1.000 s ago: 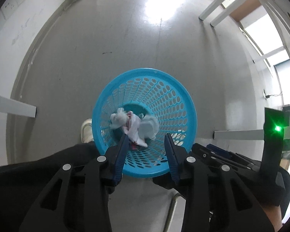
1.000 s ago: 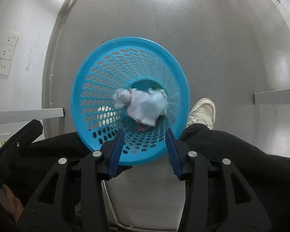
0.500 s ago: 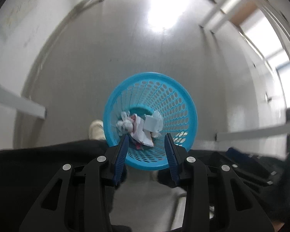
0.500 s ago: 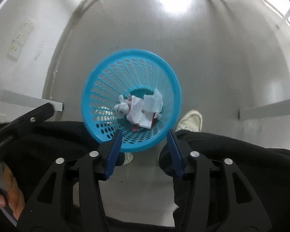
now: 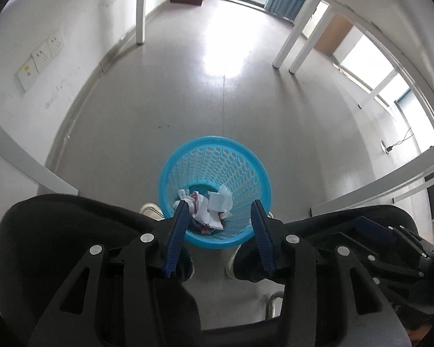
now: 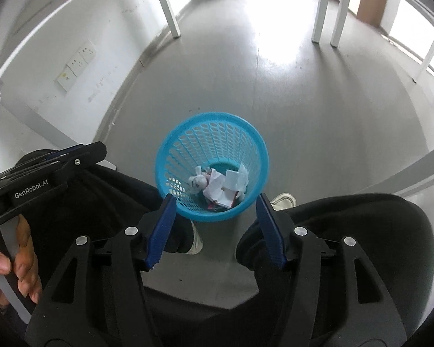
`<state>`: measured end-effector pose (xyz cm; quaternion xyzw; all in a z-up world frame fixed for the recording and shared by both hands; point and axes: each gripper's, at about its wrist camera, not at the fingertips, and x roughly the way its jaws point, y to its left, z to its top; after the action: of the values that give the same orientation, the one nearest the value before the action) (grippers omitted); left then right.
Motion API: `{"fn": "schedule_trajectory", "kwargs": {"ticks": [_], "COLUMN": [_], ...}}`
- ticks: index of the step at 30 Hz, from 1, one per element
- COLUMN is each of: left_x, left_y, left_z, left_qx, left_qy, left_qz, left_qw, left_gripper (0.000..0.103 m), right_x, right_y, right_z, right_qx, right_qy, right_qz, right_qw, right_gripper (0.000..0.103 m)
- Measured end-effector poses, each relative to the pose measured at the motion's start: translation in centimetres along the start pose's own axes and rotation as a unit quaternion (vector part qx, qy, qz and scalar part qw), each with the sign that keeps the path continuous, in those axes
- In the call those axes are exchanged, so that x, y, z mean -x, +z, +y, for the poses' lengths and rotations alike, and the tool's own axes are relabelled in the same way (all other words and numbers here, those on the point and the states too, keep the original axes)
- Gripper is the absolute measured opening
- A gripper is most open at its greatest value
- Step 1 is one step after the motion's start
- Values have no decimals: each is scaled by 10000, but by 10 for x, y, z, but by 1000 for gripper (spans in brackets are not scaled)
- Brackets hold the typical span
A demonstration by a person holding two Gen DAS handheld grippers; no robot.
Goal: Collect trash
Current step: 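Raise both open tools back up toward the clear plastic wrappers on the table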
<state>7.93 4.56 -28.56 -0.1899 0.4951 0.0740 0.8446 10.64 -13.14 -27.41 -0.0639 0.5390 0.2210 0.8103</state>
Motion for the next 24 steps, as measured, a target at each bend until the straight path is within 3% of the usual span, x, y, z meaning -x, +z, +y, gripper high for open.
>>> {"fn": "schedule_trajectory", "kwargs": {"ticks": [8,15,24], "left_x": [69,124,193], "left_y": [-12,-22,-22], "left_z": [-1,-9,-37], "left_qx": [-6,-93,-500], "left_qy": [-186,-269,-282], "left_qz": [-716,-1268,-2053], "left_qw": [9973,9915,9770], "left_gripper": [54,62,71], "right_x": [66,132,199], "right_y": [-14,-22,-9], "right_z": [3,-6,-27], "right_qx": [68,118,-63], "right_qy": [169,73,-70], "right_qz": [-436,-1201,-1952], "right_qw": [9989,9927,9807], "right_gripper": [61,68,70]}}
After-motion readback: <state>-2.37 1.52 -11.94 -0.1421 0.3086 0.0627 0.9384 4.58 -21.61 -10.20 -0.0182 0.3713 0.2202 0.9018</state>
